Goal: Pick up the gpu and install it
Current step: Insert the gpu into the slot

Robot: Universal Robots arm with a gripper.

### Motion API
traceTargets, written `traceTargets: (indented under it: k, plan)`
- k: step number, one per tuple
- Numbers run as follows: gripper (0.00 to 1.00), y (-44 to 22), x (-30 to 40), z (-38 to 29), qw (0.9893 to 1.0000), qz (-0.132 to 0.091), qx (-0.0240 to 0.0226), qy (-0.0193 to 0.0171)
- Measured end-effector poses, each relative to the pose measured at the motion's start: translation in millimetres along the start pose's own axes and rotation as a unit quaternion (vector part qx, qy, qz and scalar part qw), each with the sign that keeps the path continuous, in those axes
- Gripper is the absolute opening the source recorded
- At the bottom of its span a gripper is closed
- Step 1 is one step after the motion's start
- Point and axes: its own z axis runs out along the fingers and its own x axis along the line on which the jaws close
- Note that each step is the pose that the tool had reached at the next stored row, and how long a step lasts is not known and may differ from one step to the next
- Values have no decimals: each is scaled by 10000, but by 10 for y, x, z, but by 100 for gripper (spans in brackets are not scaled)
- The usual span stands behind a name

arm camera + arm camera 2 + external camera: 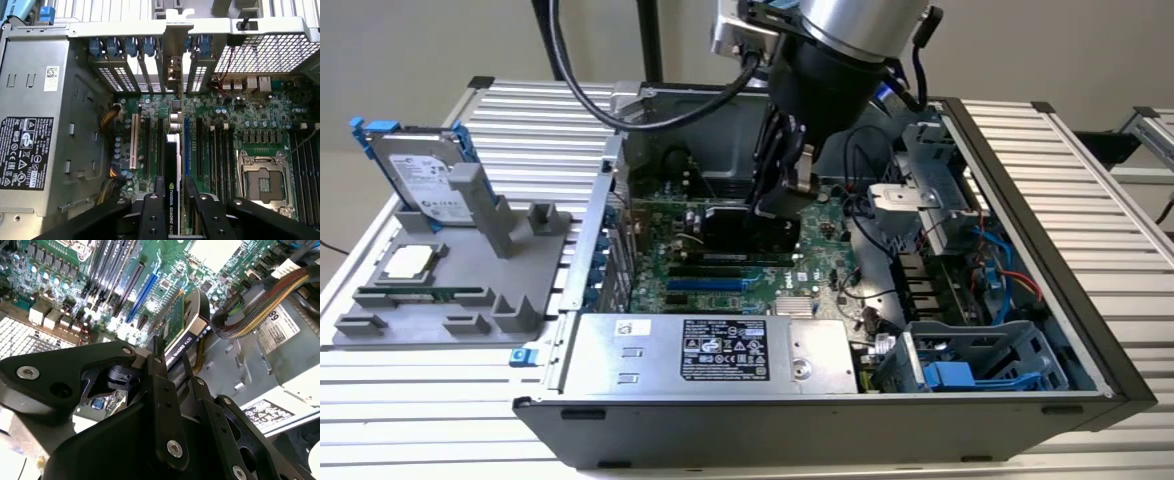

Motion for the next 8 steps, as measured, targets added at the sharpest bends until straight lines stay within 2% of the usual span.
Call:
traceTargets:
  k: [8]
  plan:
    - [0, -39, -75, 137, 10000, 50, -3, -32]
